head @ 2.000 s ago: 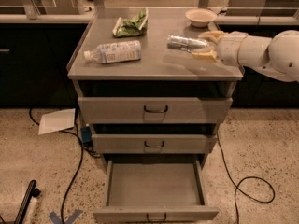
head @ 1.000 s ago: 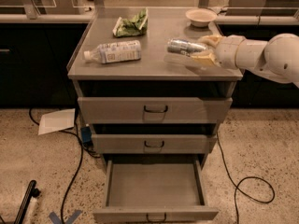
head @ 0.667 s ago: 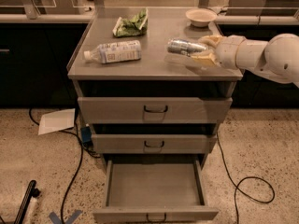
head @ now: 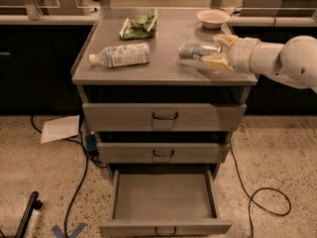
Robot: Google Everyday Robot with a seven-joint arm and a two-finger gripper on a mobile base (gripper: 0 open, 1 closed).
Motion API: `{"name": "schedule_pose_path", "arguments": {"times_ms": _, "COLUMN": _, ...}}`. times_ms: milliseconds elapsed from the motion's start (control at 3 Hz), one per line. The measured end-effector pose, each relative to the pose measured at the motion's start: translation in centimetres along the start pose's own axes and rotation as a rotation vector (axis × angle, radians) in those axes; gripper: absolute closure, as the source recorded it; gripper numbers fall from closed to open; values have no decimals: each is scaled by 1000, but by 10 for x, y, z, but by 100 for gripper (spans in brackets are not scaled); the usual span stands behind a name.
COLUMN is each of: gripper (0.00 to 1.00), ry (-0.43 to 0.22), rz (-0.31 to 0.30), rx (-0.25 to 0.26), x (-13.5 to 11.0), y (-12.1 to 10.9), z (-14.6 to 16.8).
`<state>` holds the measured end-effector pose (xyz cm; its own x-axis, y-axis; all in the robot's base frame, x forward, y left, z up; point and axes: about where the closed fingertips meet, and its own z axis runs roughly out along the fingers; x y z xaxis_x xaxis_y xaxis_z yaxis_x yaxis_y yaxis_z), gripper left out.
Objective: Pick redbull can from bottom drawer and place on counter
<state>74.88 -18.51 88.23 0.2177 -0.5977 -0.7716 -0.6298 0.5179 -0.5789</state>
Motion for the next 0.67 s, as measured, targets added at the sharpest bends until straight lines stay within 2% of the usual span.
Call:
{"name": "schedule_pose_path", "arguments": {"times_ms": 333, "gripper": 0, "ry": 0, "rz": 0, "rx": 0, "x": 0, "y": 0, "z": 0}}
{"name": "schedule_pose_path", "arguments": {"times_ms": 667, "gripper": 0, "ry": 0, "rz": 0, "rx": 0, "x": 0, "y": 0, "z": 0}}
